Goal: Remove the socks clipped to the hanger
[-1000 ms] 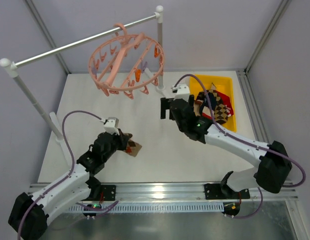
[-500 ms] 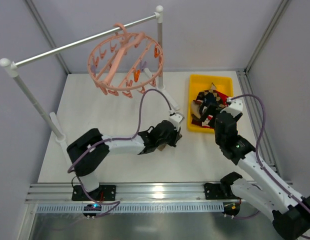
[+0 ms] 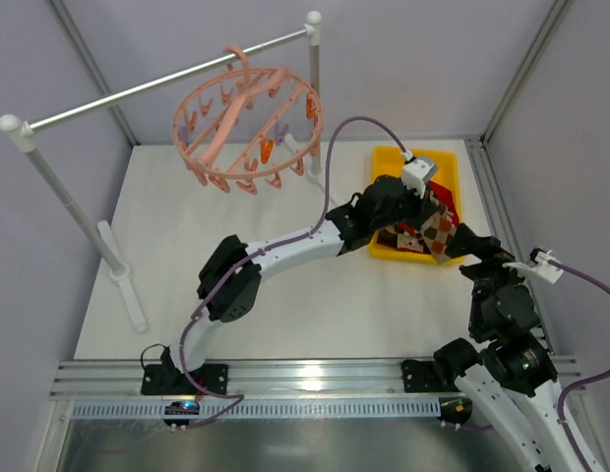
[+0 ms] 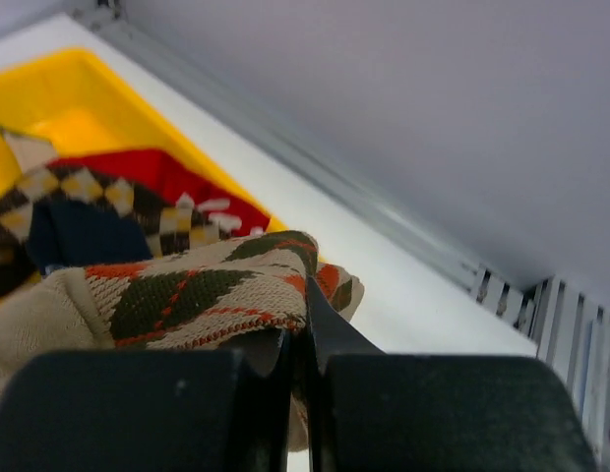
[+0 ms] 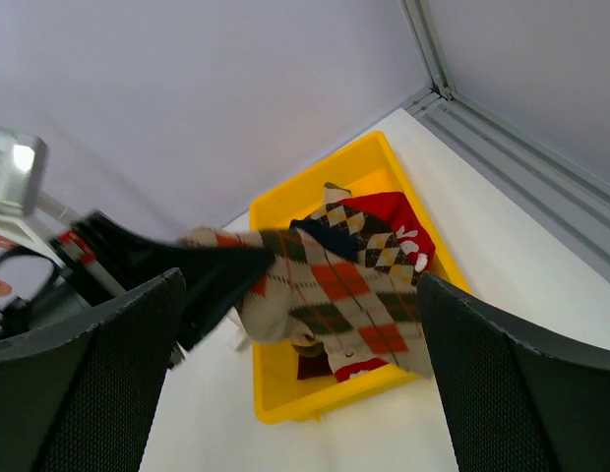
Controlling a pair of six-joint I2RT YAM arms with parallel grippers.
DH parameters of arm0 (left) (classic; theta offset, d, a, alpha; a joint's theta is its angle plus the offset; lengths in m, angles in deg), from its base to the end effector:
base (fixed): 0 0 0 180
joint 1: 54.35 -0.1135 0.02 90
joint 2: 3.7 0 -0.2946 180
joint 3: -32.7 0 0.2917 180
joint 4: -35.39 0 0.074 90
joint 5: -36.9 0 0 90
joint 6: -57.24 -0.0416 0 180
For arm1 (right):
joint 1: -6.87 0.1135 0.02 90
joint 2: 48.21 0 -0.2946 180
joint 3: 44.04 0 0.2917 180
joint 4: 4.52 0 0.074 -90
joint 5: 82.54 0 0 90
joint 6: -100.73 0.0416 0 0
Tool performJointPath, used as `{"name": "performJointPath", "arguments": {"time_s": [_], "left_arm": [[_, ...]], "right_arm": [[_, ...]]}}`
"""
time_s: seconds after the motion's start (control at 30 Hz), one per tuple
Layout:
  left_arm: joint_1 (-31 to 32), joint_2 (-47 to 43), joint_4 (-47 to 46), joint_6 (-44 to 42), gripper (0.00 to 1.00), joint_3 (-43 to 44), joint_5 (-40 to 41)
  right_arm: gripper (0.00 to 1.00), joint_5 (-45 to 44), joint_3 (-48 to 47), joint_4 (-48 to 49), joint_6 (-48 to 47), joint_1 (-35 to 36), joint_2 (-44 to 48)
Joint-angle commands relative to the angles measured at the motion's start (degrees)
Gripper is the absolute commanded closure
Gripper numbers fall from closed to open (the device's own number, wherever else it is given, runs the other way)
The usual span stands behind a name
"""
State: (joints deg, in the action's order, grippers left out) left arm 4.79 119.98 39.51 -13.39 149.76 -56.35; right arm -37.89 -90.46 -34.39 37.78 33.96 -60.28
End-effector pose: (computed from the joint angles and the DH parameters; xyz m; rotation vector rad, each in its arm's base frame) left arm 0.2989 -0.5048 0.3035 0.6804 1.7514 -1.0256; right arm 0.0808 0.0081 0.3478 0.6246 1.3837 0.1662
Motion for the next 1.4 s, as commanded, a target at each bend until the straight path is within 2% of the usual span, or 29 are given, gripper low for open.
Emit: {"name": "performJointPath", "arguments": {"time_s": [0.0,0.07,0.2,0.23,0.27,0.3,0.4,0.47,0.6,0.8,0.93,1.07,1.2,1.37], "left_arm": [[0.0,3.0,0.4,-1.7,1.0,9.3,2.7],[-0.5,5.6,0.2,-0.7,1.0,14.2,7.4],[-2.1,13.2,2.1,1.4,0.98,22.2,7.6],[-2.1,16.0,4.2,1.2,0.86,23.3,6.9],[-2.1,17.4,5.4,0.8,0.63,24.1,5.4],[-2.0,18.5,6.3,1.0,0.01,25.1,5.4],[-2.0,21.8,11.2,1.7,0.0,26.8,5.8],[-2.0,20.9,10.5,1.5,0.0,25.7,5.7],[-2.0,14.3,5.5,0.1,0.0,17.7,8.1],[-1.8,5.7,3.7,-2.8,0.0,8.6,11.3],[-0.6,-0.7,-4.8,-5.3,0.0,-1.5,12.5],[0.0,-6.2,-8.4,-5.1,0.0,-8.9,9.4],[0.3,-9.9,-10.1,-8.2,0.0,-17.5,-0.1],[0.6,-14.5,-10.2,-8.6,0.01,-27.6,-0.5]], "right_arm": [[0.0,-2.4,-0.4,-2.9,-0.5,-0.1,-0.3],[0.0,-2.3,-0.8,-3.4,-0.9,-0.1,-0.1],[0.0,-1.4,-1.2,-3.6,-1.4,-0.2,1.0],[0.0,-1.3,-1.3,-3.7,-1.6,-0.1,1.3],[0.0,-1.3,-1.5,-3.8,-1.9,-0.2,1.4],[0.0,-1.4,-1.6,-4.0,-2.1,-0.2,1.4],[0.0,-1.2,-1.9,-4.4,-2.2,-0.2,1.2],[0.0,-0.8,-2.0,-4.4,-2.0,-0.1,0.9],[0.0,0.3,-2.0,-3.8,-1.7,-0.1,0.5],[0.01,1.8,-1.8,-2.7,-1.3,-0.1,-1.5],[0.0,3.2,-1.3,-1.3,-1.2,0.0,-3.4],[0.0,3.9,-1.1,-0.1,-1.8,-0.1,-6.2],[0.0,4.9,0.0,3.1,-2.0,-0.2,-9.5],[0.0,5.1,0.7,5.8,-2.0,-0.1,-18.0]]}}
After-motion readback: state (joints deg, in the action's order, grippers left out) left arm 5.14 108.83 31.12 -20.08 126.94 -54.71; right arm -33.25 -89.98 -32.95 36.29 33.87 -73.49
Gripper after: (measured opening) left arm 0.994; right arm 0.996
